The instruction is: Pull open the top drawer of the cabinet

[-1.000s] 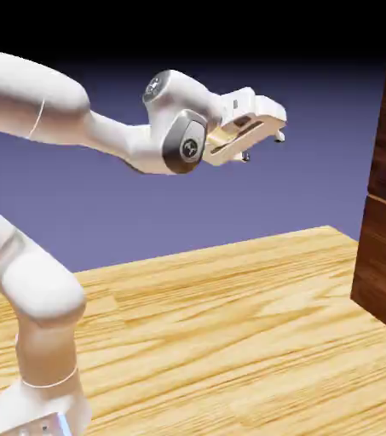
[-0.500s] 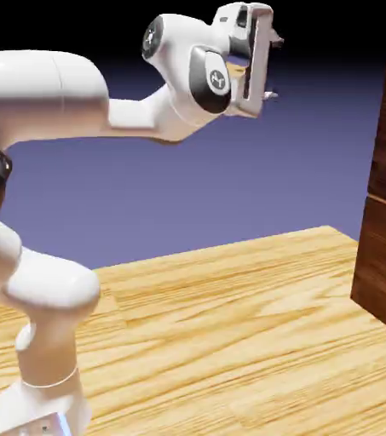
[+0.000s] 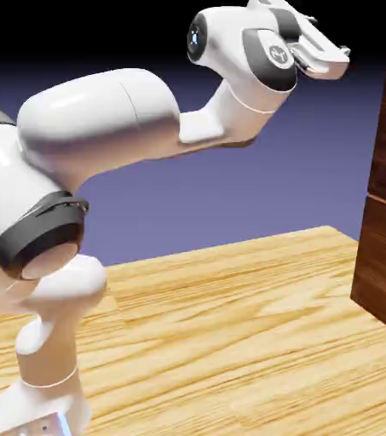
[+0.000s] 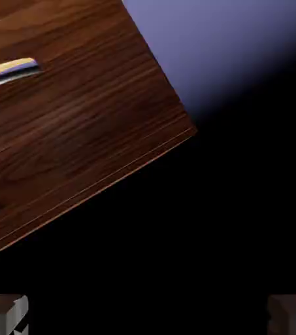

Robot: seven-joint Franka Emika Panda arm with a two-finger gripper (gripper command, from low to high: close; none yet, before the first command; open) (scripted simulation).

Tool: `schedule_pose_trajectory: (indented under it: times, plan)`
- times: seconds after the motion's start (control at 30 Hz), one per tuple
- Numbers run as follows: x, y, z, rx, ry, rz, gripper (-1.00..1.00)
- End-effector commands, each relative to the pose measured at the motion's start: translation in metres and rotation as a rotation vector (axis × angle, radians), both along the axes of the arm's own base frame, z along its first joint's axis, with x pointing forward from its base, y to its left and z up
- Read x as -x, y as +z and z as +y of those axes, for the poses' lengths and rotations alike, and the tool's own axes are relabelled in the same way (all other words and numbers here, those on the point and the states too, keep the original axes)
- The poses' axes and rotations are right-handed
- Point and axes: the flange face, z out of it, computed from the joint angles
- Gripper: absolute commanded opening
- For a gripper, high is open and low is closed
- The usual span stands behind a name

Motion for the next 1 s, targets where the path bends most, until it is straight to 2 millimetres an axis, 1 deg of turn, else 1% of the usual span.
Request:
schedule_pose_trajectory:
  times: [0.0, 0.1, 0.2, 0.3, 0.43, 0.63, 0.87, 0.93, 0.97]
  plan:
    - [-0.007, -0.003, -0.004, 0.060, -0.008, -0.015, 1.00]
    - [-0.030, -0.015, -0.016, 0.245, -0.034, -0.053, 1.00]
    - [-0.055, -0.031, -0.026, 0.435, -0.061, -0.083, 1.00]
    - [-0.081, -0.051, -0.033, 0.632, -0.088, -0.103, 1.00]
    - [-0.117, -0.083, -0.037, 0.905, -0.117, -0.120, 1.00]
    - [-0.171, -0.140, -0.034, 1.341, -0.140, -0.130, 1.00]
    - [-0.228, -0.217, -0.017, 1.891, -0.129, -0.142, 1.00]
    - [-0.231, -0.221, -0.015, 1.918, -0.128, -0.143, 1.00]
    - [-0.237, -0.220, -0.016, 1.917, -0.128, -0.143, 1.00]
